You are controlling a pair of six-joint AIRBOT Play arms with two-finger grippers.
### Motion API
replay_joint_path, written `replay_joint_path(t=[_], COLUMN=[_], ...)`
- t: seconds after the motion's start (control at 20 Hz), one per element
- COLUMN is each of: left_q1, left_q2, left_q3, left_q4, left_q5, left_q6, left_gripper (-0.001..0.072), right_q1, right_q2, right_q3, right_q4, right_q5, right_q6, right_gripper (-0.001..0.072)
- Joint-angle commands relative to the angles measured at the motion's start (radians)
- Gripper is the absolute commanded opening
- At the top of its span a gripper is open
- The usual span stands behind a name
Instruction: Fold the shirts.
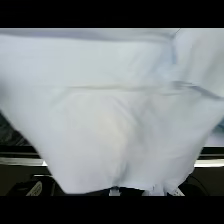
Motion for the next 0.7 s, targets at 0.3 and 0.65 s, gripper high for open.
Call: replay_joint_path(t=[0.3,0.65], left_q1=[-0.002,-0.015], left_q2=[-0.539,-0.853], left_q3=[-0.293,-0.170], left_q4=[0.004,-0.044], left_q5=[0.048,0.207], left_q6=[0.036,0.041], left_gripper=[0.0022,0.0023], right_q1=[0.000,0.000], right_q2=[-0.770,-0.956], right_q3=[-0.001,-0.001], right_q4=[0.213,0.287], right_q5=[0.133,-0.093], right_q6=[0.072,0.078], right_gripper=[0.0012,0.0014])
